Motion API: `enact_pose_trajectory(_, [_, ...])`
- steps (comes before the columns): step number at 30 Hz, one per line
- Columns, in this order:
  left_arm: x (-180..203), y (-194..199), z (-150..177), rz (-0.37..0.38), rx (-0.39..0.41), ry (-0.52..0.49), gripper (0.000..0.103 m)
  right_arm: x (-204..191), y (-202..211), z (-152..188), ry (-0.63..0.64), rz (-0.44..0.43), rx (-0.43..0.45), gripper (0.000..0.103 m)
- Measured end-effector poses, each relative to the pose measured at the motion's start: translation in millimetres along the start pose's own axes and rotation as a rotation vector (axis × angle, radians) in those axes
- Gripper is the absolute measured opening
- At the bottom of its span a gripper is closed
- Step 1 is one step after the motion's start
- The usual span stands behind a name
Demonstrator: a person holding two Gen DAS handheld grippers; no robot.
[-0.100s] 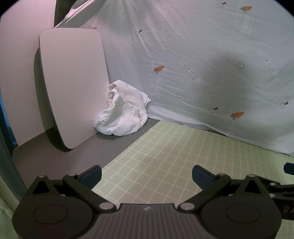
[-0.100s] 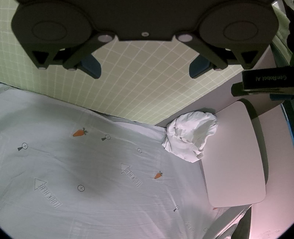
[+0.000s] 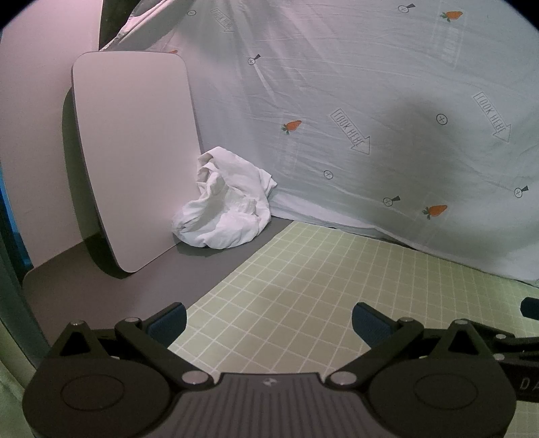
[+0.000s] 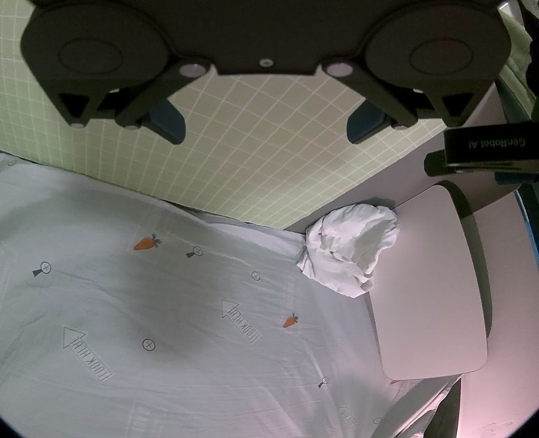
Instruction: Fold clothes
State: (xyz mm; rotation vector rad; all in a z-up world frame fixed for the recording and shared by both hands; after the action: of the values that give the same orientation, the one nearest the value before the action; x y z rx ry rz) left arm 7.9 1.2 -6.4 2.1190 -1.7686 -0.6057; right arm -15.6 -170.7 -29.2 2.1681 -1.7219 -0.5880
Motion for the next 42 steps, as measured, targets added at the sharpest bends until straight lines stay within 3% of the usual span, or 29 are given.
enact_pose_trajectory(42, [8, -2, 1, 0.019, 0.006, -0.009, 0.103, 7, 2, 0, -0.001, 0.023, 0.004, 0.103])
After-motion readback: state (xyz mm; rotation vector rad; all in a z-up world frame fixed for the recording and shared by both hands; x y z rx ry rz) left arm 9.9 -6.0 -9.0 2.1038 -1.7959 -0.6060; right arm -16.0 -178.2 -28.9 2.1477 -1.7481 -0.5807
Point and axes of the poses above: each gripper's, at about its wrist camera, not at the fingertips, and y roughly against the way its jaws point, x to its right, z to its underside, the point moved 1 cm from there along -y, roughly the way its jaws point, and after that the axes turned 10 degrees about -z, right-handed, at the moved point
